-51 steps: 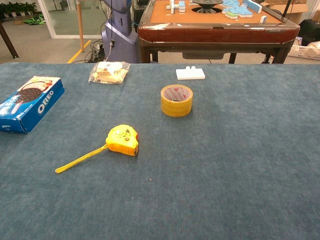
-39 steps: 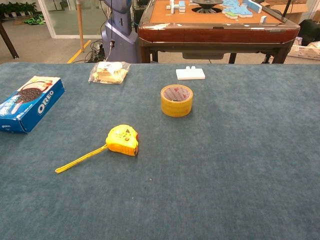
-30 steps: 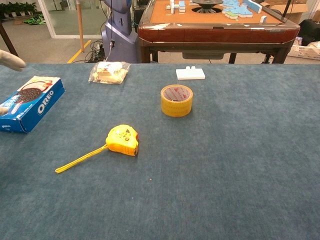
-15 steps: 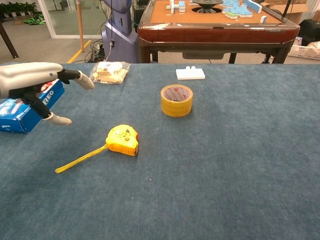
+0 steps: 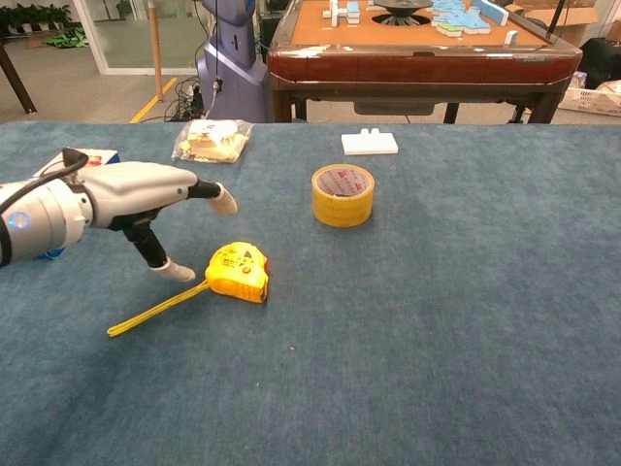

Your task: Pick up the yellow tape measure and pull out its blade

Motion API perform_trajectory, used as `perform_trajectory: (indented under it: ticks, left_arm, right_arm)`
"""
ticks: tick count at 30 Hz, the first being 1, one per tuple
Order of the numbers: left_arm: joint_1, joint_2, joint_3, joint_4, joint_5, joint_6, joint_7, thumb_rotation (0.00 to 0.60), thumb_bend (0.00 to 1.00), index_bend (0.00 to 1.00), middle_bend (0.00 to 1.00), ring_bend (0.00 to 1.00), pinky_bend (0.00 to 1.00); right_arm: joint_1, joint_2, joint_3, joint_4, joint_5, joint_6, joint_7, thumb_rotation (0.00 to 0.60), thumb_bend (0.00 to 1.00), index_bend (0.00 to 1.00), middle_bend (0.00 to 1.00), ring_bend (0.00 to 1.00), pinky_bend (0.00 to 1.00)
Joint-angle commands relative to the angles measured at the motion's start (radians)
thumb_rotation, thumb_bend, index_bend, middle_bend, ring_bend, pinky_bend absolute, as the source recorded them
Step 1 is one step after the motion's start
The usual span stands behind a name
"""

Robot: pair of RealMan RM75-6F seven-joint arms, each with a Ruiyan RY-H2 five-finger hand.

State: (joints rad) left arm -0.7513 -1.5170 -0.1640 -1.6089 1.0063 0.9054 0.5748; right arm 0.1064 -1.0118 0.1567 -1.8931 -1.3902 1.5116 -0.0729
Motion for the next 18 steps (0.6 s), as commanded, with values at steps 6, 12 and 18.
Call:
perform_trajectory:
  ticks: [6,12,18]
  left_arm:
    - [-0.045,-0.092,0.018,0.06,-0.08,0.047,0.096,0.6,0.17,0.18,0.19,0.09,0.11]
    - [-0.063,-0.123,0.021,0.084,-0.123,0.056,0.12,0.6,0.17,0.19,0.19,0.1,0.11]
    - [-0.078,-0.153,0.018,0.113,-0.142,0.063,0.12,0.6,0.17,0.22,0.23,0.13,0.11]
  right_arm:
    - [-0.007,0.006,-0.005,0.011,0.003,-0.004,0.019,0.6,0.28,0.31,0.26,0.14,0.22]
    - [-0.011,0.007,-0.007,0.019,0.006,-0.007,0.029,0.6,0.28,0.32,0.26,0.14,0.22]
    - [-0.014,0.007,-0.008,0.025,0.01,-0.008,0.034,0.6,0.28,0.32,0.26,0.14,0.22]
